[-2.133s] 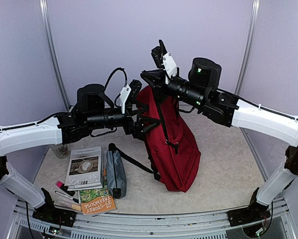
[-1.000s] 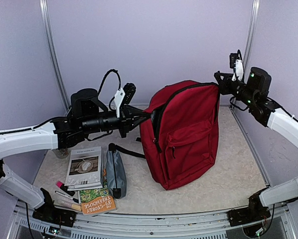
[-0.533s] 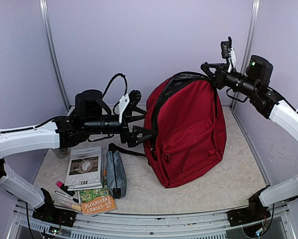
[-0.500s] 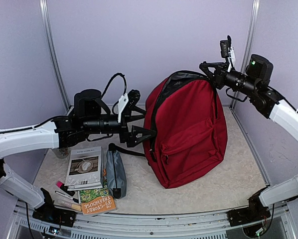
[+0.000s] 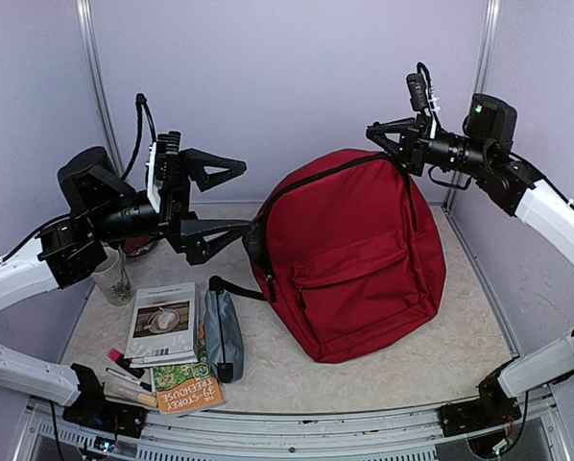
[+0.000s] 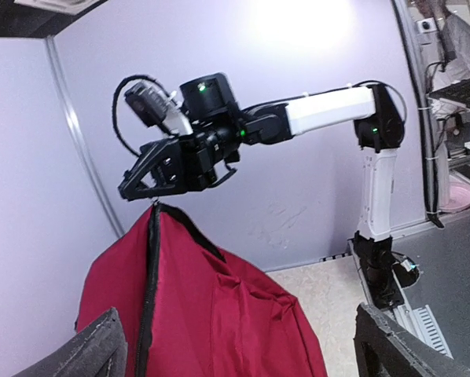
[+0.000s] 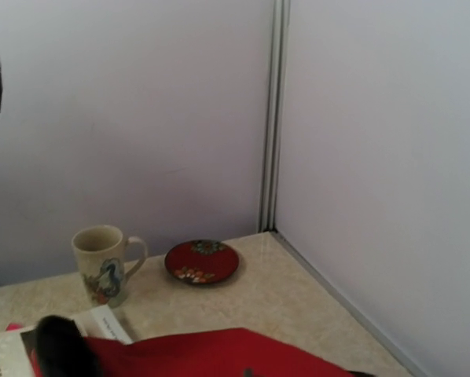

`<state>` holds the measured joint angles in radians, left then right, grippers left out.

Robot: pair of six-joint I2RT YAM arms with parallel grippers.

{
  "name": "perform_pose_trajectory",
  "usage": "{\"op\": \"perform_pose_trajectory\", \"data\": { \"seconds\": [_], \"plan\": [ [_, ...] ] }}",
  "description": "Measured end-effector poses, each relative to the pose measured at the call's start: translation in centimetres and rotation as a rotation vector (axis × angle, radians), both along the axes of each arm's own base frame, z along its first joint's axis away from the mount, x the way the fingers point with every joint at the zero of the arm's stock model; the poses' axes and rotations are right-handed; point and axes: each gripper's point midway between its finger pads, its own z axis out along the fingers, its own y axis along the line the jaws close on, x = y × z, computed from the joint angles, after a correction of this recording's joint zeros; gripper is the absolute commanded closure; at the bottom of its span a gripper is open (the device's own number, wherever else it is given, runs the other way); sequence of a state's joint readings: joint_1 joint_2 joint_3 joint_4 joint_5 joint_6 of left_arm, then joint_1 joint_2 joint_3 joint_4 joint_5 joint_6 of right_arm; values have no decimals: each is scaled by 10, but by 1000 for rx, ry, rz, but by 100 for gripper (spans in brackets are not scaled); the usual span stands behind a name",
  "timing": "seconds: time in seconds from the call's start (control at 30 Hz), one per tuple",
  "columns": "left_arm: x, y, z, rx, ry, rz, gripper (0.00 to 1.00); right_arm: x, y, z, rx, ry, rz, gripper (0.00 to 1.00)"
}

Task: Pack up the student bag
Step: Hold the largest pocket of the student bag.

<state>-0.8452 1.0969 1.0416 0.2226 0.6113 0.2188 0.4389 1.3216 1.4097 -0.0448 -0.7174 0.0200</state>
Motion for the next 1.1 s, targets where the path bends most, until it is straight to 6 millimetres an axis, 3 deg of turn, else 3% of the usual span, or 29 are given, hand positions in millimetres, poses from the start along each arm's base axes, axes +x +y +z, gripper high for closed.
{"op": "perform_pose_trajectory", "data": {
  "seconds": [0.1, 0.23, 0.3, 0.4, 0.53, 0.63, 0.77, 0.87, 1.0, 1.1],
  "plan": [
    [27, -7, 8, 14, 32, 102, 21, -2, 4, -4, -12, 8, 19, 100],
    [100, -12, 22, 24, 68, 361, 14, -6, 7, -6, -19, -1, 39, 100],
    [131, -11, 9, 56, 76, 482, 11, -7, 8, -6, -21, -4, 41, 100],
    [152, -22, -28, 148, 91, 537, 10, -7, 8, -6, -22, -6, 40, 100],
    [162, -46, -77, 266, 107, 517, 10, -7, 8, -6, -23, -5, 41, 100],
    [156, -59, -95, 327, 87, 467, 7, -7, 8, -7, -25, -2, 42, 100],
    [122, -81, -98, 361, 0, 350, 13, -8, 9, -10, -31, 4, 44, 100],
    [112, -89, -97, 367, -39, 330, 24, -8, 9, -11, -33, 8, 46, 100],
    [139, -85, -90, 371, -94, 447, 43, -10, 10, -11, -33, 8, 54, 100],
    [167, -77, -84, 358, -157, 587, 42, -12, 11, -11, -33, 8, 67, 100]
  ]
}}
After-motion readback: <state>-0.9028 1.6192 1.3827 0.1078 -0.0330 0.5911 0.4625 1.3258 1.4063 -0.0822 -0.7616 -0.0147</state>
